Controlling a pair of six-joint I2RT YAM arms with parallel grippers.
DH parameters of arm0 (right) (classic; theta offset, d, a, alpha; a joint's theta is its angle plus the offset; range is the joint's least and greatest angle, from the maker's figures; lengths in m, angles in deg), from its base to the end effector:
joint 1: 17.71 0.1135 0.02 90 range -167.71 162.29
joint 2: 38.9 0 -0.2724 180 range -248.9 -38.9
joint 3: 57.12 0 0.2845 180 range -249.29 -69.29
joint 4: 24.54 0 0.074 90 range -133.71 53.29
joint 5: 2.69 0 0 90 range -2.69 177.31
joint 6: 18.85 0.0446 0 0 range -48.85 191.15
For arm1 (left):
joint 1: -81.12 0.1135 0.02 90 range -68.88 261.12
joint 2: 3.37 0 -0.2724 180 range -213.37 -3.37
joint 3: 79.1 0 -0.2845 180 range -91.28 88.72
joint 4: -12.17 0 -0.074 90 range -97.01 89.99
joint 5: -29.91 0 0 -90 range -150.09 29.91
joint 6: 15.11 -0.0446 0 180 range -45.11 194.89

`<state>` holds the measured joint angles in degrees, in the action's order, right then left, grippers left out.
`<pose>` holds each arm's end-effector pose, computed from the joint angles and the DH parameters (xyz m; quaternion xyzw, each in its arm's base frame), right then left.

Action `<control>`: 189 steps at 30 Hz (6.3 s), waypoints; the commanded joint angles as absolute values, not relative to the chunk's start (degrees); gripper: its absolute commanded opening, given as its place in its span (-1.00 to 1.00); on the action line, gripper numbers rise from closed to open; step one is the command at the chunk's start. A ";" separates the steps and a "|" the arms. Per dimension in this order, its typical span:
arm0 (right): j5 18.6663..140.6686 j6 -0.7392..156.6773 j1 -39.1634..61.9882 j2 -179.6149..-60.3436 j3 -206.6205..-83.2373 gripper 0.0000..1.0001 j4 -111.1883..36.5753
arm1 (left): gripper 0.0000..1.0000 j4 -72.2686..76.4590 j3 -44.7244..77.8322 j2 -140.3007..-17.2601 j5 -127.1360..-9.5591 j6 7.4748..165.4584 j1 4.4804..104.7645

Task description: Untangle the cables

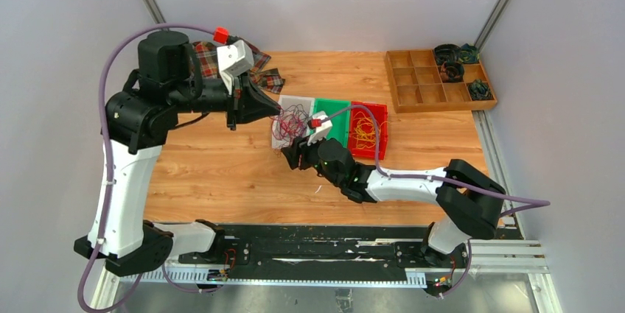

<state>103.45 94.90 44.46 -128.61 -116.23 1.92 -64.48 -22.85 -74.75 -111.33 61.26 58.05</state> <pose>0.1884 0.3303 0.2326 -0.1482 0.7160 0.3843 0.5636 0.1700 -0.1102 0.5550 0.4611 0.6450 -0.4022 0.4577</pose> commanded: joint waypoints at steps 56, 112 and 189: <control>100.36 103.27 48.46 -120.58 -109.97 0.27 -15.20 | -0.99 -23.58 -29.21 -67.21 -69.71 48.49 57.53; 102.07 75.10 45.30 -155.09 -139.54 -0.43 -4.29 | -0.99 -38.07 -14.94 -55.63 -68.17 40.47 57.55; 97.05 75.87 49.61 -114.67 -138.36 -0.98 -32.99 | -0.99 -28.14 28.14 -50.75 -93.77 65.86 57.50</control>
<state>99.25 75.69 48.70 -116.98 -140.43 -37.71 -27.52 30.86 -51.49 -92.90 67.34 57.72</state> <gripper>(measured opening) 0.009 0.014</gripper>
